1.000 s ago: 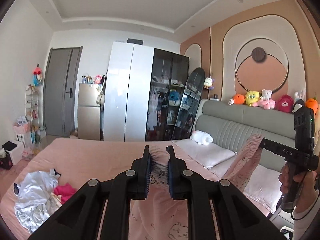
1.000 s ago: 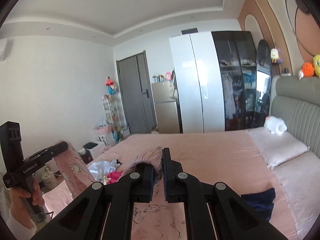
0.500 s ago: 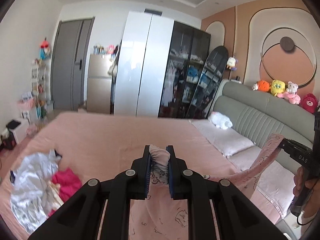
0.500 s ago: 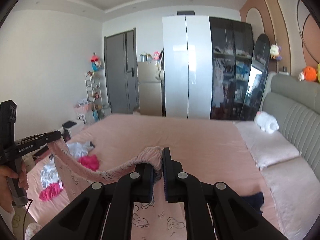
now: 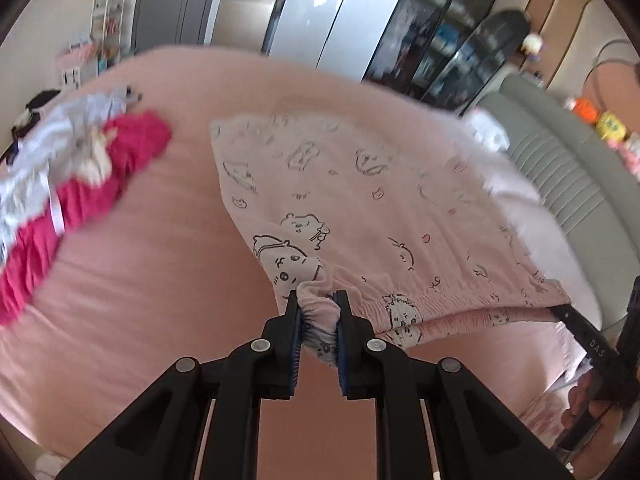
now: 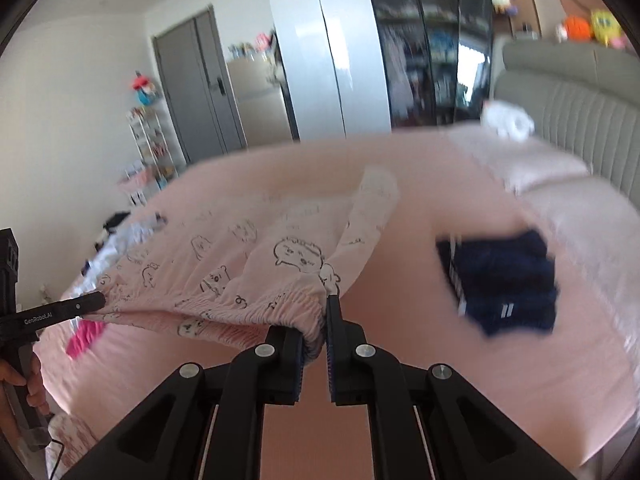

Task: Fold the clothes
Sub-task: 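Lay the hanging pants flat on the bed with both grippers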

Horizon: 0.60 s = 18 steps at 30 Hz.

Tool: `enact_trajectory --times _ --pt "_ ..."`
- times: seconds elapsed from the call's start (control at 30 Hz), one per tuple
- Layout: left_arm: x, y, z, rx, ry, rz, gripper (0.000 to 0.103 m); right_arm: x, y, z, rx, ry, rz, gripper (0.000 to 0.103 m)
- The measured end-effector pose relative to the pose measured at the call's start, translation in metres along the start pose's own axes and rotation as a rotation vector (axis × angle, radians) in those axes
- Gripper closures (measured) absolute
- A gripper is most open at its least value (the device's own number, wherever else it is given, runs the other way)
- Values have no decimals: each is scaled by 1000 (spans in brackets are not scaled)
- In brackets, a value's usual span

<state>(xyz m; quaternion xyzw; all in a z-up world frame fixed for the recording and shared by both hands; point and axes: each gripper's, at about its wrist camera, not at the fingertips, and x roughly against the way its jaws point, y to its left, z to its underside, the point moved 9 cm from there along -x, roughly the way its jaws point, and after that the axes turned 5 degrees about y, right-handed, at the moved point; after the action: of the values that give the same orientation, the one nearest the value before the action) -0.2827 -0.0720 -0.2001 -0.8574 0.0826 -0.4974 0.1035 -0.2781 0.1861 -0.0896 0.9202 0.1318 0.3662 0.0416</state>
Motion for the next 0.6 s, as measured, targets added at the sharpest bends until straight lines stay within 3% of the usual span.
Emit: enact_trajectory --times 0.07,0.13,0.33,0.6 --pt "-55 15 45 18 139 -45 91 -24 -9 35 -29 79 7 98" --pt "-75 22 68 31 192 -62 91 -47 -18 69 -58 157 14 98" --pt "-66 5 70 -82 168 -102 90 -113 -44 173 -145 393 34 98" --pt "-35 -4 81 -227 169 -149 90 -80 -25 171 -16 346 40 98"
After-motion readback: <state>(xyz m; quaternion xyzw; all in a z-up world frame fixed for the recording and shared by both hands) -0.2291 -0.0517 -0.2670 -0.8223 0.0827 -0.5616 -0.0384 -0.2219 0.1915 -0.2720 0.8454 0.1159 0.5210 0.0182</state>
